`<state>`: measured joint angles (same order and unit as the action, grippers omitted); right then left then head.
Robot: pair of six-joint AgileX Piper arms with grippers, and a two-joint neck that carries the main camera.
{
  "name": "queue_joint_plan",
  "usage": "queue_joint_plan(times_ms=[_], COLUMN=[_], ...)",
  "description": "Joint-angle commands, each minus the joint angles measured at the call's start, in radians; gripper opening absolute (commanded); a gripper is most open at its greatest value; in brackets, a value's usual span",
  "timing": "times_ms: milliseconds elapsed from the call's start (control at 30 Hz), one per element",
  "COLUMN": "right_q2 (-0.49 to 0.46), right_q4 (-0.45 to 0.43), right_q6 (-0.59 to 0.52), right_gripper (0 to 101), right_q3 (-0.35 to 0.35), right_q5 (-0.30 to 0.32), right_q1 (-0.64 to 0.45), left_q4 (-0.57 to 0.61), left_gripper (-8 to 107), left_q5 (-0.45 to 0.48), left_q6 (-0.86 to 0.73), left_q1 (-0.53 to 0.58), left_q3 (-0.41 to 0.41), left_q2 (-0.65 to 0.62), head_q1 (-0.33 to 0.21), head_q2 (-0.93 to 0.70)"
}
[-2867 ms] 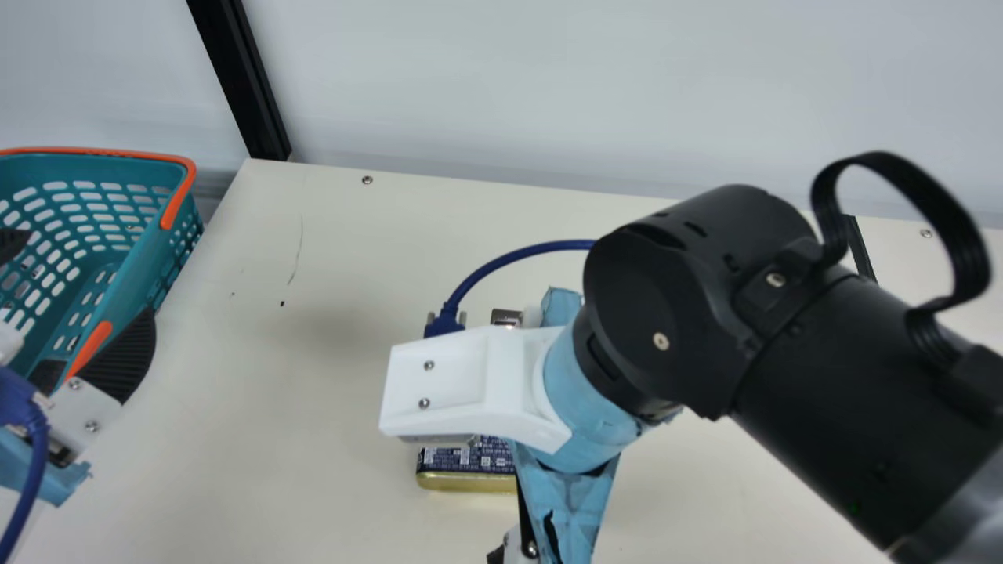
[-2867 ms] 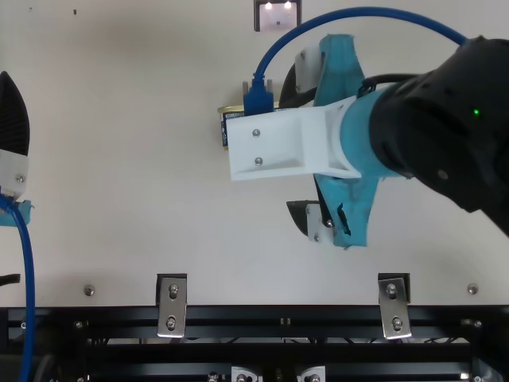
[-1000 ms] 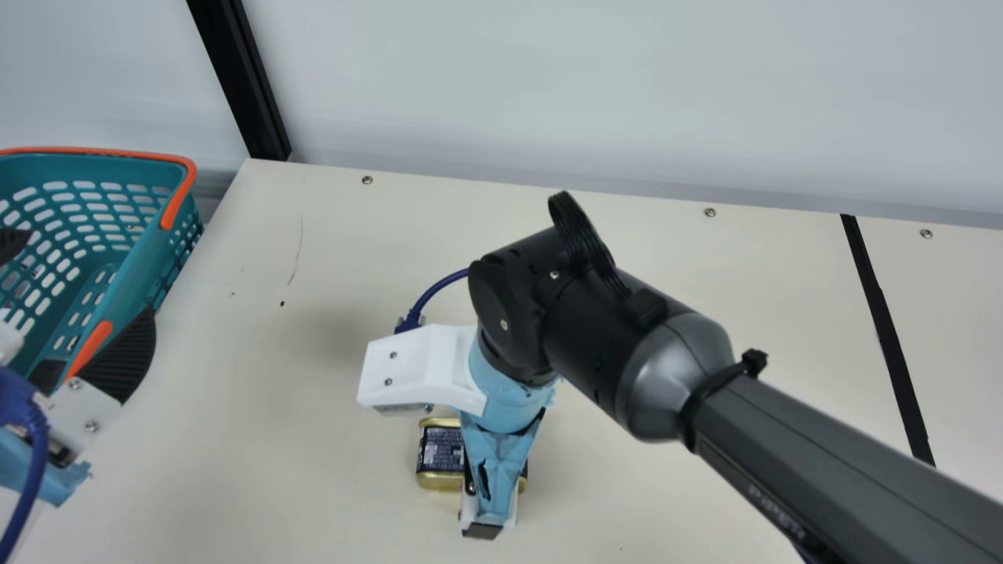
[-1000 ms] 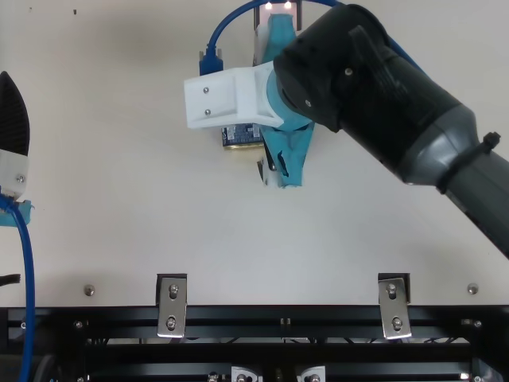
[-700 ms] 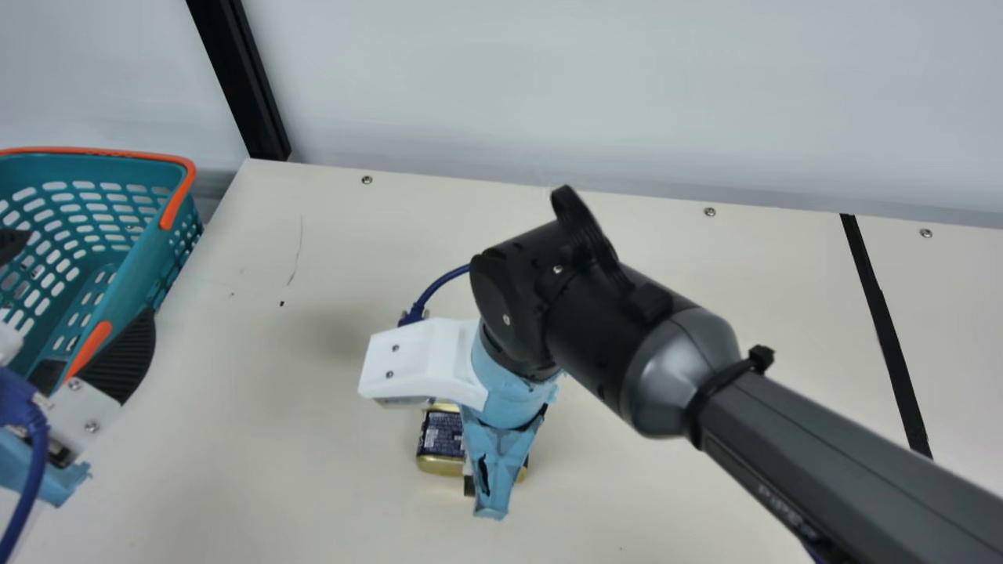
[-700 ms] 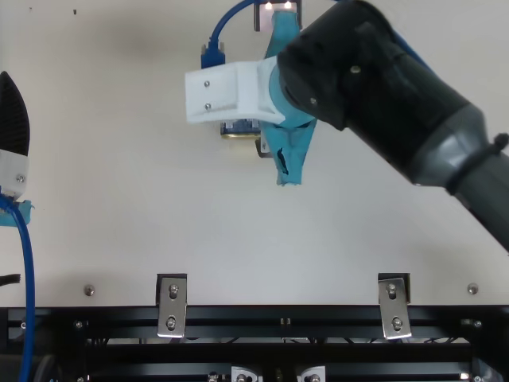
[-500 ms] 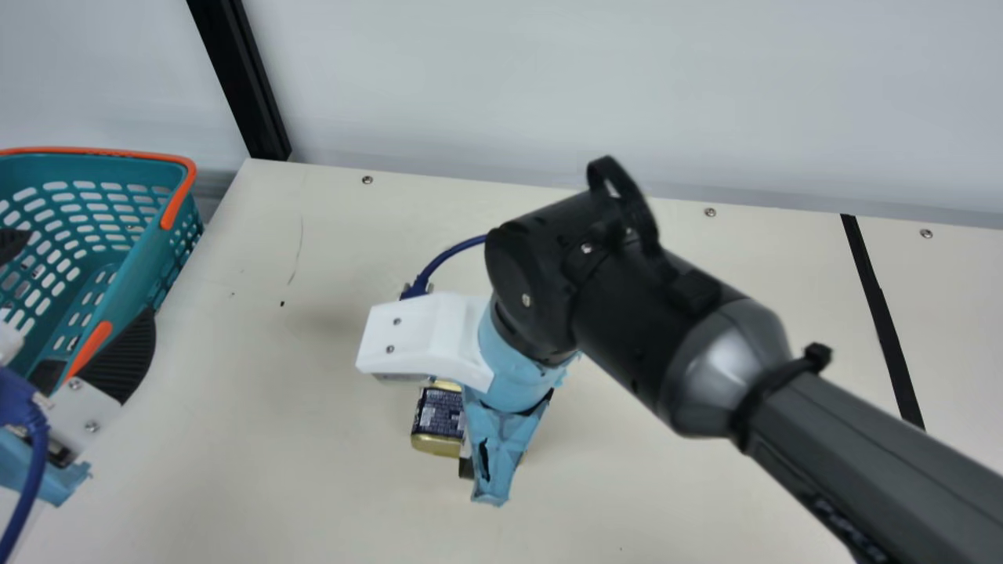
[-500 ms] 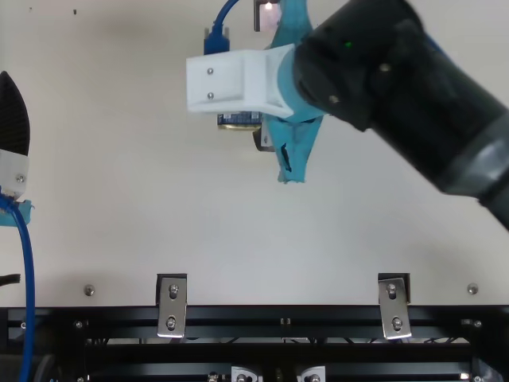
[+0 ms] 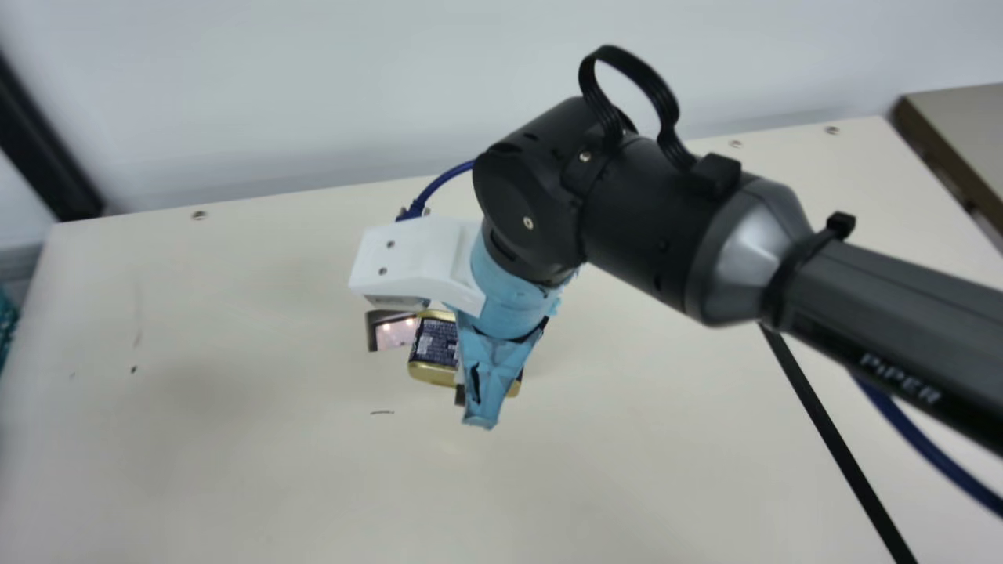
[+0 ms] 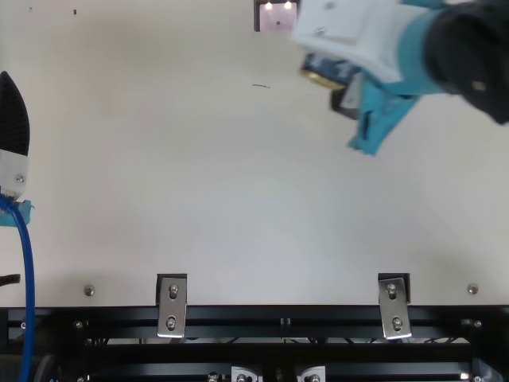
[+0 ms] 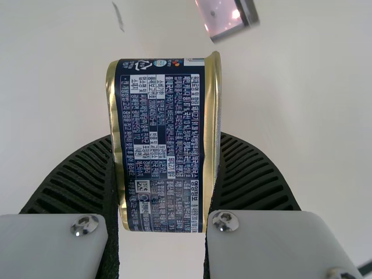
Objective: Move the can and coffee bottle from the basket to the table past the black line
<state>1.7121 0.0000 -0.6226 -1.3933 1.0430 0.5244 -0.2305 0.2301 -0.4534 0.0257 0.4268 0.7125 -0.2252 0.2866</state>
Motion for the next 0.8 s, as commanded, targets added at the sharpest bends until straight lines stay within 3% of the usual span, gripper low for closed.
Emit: queue_joint_plan(times_ms=[0,333,767], right_q2=[-0.043,-0.221,-0.354], right_q4=[-0.027,-0.096,-0.083], right_q6=[0.032,0.109,-0.011], right_gripper=[0,0,0], right_q3=[0.059,0.238,0.340], right_q5=[-0.008,-0.016,0.007], right_q1=[-0.058,-0.325,-0.766], left_q4=[0.000,0.000,0.000], left_gripper=[90,90,90], left_q5=[0.000,0.000,0.000], left_q6=[0.000,0.000,0.000], left_q1=[0.000,0.000,0.000], left_q3=[0.000,0.000,0.000], left_q2=[0.000,0.000,0.000], head_q1=[-0.005,-0.027,-0.044], head_q2=[0.057,0.303,0.450])
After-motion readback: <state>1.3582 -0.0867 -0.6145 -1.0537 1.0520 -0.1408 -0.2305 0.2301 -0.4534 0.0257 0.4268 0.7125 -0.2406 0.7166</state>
